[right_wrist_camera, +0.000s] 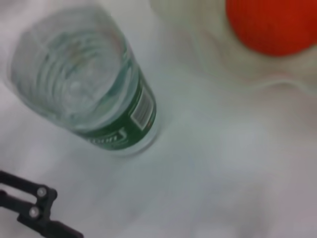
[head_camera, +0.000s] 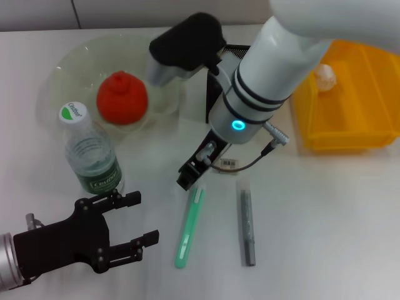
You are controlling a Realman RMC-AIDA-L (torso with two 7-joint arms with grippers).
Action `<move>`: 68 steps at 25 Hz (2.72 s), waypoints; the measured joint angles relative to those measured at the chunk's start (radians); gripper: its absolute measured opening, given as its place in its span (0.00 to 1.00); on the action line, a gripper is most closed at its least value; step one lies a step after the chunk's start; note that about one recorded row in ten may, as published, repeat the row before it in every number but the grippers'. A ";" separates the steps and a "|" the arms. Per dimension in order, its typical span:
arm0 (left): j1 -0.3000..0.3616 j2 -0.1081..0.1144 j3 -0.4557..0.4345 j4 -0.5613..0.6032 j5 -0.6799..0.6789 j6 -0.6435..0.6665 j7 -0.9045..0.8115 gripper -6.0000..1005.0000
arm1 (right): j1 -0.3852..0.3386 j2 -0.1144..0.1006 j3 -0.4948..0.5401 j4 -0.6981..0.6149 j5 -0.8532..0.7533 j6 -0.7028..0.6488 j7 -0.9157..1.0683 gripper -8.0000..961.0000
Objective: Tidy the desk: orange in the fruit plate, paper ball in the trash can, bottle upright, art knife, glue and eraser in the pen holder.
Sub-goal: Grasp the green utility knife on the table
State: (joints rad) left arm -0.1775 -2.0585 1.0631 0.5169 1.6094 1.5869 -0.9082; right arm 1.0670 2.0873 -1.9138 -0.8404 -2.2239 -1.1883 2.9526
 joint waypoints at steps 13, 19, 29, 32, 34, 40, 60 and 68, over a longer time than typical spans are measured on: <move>-0.006 0.001 0.000 0.018 -0.006 0.048 -0.063 0.75 | -0.323 -0.004 0.287 -0.447 -0.130 -0.061 -0.131 0.44; -0.008 -0.009 0.017 0.104 0.000 0.061 -0.191 0.75 | -0.617 -0.002 0.441 -0.695 0.077 -0.009 -0.406 0.44; 0.071 -0.016 0.325 0.627 -0.037 -0.083 -0.611 0.75 | -0.943 -0.002 0.672 -0.499 0.697 -0.140 -1.188 0.44; 0.100 -0.014 0.397 0.766 -0.006 -0.153 -0.728 0.75 | -0.985 -0.003 0.753 -0.319 0.765 -0.303 -1.463 0.44; 0.108 -0.014 0.421 0.818 0.020 -0.167 -0.773 0.75 | -0.990 -0.004 0.781 -0.262 0.765 -0.343 -1.523 0.44; 0.144 -0.014 0.642 1.224 0.345 -0.286 -1.265 0.74 | -0.997 -0.015 0.991 0.106 0.705 -0.569 -1.956 0.44; -0.095 -0.021 0.926 1.278 0.897 -0.337 -1.973 0.74 | -0.942 -0.010 1.088 0.312 0.518 -0.472 -2.152 0.44; -0.162 -0.022 0.932 1.182 0.973 -0.337 -1.973 0.73 | -0.935 -0.008 1.086 0.314 0.517 -0.454 -2.153 0.44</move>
State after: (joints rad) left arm -0.3399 -2.0801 1.9954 1.6987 2.5826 1.2495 -2.8810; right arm 0.1321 2.0794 -0.8283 -0.5262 -1.7069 -1.6426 0.7992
